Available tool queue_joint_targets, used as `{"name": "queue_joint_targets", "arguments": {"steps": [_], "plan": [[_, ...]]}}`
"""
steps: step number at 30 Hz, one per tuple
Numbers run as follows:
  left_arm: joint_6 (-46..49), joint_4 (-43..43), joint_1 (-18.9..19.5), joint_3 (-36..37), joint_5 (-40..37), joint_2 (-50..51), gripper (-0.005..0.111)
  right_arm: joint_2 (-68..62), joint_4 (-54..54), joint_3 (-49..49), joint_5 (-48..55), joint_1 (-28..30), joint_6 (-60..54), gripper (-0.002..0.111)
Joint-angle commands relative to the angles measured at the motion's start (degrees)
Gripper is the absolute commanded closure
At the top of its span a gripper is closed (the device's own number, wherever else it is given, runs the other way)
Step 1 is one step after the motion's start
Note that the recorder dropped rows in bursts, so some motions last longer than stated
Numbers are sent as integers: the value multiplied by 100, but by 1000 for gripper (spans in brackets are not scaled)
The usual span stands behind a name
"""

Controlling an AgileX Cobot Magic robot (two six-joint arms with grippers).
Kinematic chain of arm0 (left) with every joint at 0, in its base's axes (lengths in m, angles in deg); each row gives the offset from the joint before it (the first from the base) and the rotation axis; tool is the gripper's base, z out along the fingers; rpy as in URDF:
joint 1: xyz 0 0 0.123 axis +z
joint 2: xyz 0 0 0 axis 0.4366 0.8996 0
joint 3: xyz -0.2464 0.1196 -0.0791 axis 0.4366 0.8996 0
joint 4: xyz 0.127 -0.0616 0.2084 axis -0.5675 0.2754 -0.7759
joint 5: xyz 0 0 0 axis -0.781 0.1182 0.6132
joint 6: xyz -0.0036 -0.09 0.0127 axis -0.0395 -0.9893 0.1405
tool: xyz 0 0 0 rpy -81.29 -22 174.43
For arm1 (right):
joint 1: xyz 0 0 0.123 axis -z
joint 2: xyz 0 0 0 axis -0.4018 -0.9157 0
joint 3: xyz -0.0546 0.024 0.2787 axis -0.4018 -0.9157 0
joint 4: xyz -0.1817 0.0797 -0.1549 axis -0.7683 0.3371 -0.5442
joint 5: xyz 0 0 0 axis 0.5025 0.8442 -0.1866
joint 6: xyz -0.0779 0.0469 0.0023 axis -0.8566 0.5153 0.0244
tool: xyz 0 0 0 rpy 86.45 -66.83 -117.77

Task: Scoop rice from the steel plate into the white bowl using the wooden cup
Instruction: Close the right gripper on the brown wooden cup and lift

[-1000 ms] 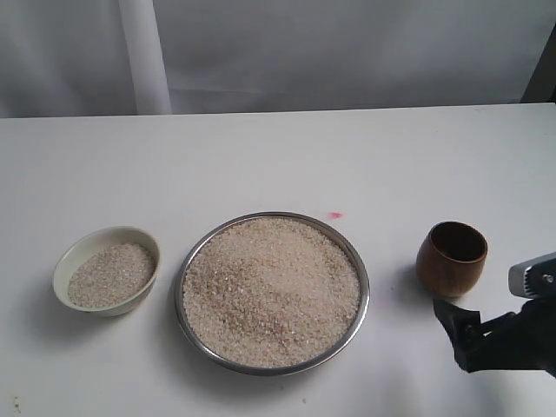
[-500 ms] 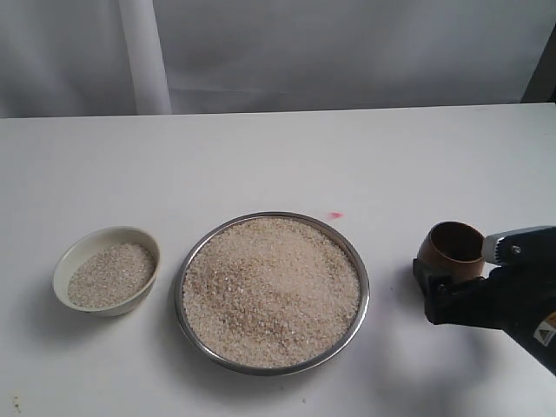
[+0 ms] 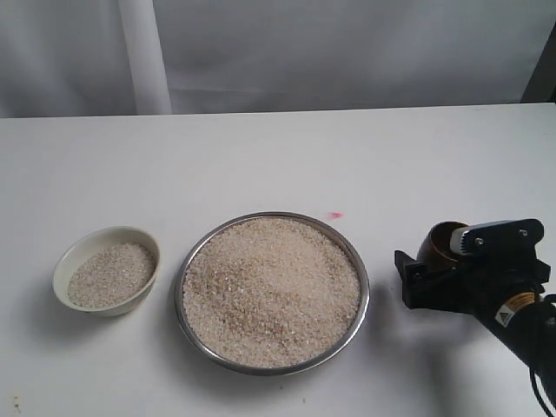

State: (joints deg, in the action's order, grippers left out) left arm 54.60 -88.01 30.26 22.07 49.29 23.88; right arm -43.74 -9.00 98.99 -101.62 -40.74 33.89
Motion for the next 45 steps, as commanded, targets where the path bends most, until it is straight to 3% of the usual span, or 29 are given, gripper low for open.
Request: {"name": "queue_joint_targets", "arguments": {"steps": [1,28,31,45], "plan": [[-9,33,-37,-8,36,2,107,-161,-1,163,-185,42,45,3],[-9,33,-37,-8,36,2,107,-456,128,440,-316,42,45,6],[-9,33,-37,-8,36,2,107,-456,128,440,-292,42,45,16],[-9,33,-37,-8,36,2,107,-456,11,440,-21,42,0,82]]}}
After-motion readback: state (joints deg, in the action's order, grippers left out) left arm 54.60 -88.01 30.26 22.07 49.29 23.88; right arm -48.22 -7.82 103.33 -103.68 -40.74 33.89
